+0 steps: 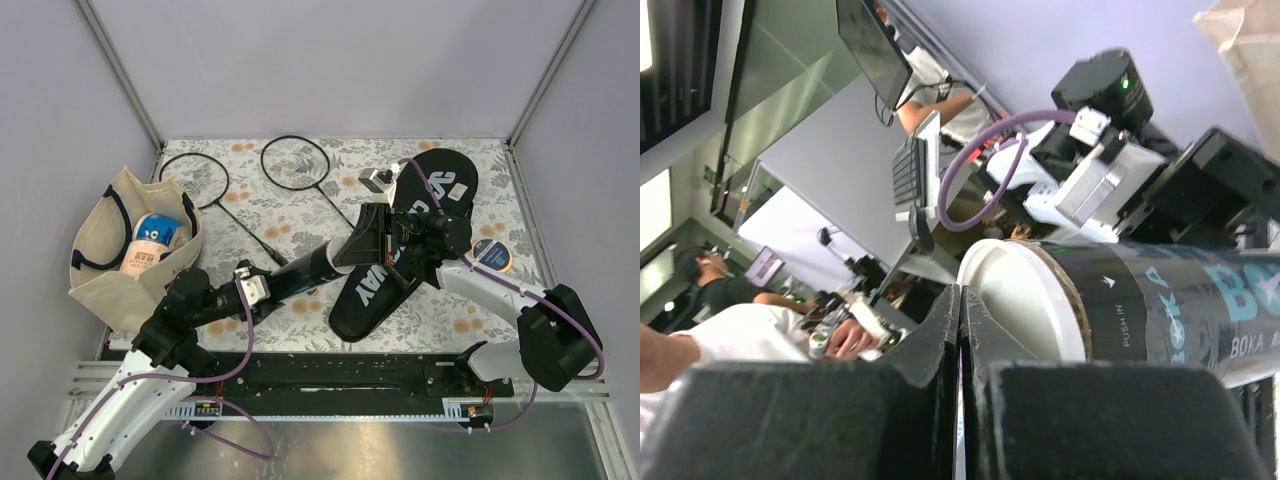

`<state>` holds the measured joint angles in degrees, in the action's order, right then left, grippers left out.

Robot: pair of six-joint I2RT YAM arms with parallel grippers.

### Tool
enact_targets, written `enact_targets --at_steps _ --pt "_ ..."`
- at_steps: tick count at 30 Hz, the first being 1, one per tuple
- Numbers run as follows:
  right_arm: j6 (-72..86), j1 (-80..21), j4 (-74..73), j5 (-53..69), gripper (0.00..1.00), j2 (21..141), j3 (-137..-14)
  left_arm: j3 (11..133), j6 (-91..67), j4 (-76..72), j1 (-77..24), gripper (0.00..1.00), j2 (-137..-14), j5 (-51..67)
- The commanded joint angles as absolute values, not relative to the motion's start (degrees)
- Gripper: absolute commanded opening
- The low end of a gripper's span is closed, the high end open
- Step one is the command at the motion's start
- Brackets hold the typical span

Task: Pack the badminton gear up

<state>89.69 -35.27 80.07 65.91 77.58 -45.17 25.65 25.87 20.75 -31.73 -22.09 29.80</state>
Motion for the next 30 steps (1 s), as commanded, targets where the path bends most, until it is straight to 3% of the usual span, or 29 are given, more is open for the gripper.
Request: enact_targets --at_steps 1,6,20,30 --pt "78.95 -37.00 70.61 66.71 0.01 78.58 -44.82 29.88 15.74 -6.59 -32.43 0.10 -21.09 36.74" --pt "64.35 -36.91 44.25 66.71 0.01 75.59 -45.35 30.41 21.77 -1.07 -32.43 0.09 -19.43 35.95" --pt "80.15 -37.18 59.67 71.36 0.01 79.10 -39.90 30.76 33.66 -4.57 -32.43 0.07 -22.50 38.41" --pt "72.69 -37.18 44.48 70.40 0.02 80.42 -40.69 33.13 40.86 -1.59 -32.52 0.06 -23.03 41.22"
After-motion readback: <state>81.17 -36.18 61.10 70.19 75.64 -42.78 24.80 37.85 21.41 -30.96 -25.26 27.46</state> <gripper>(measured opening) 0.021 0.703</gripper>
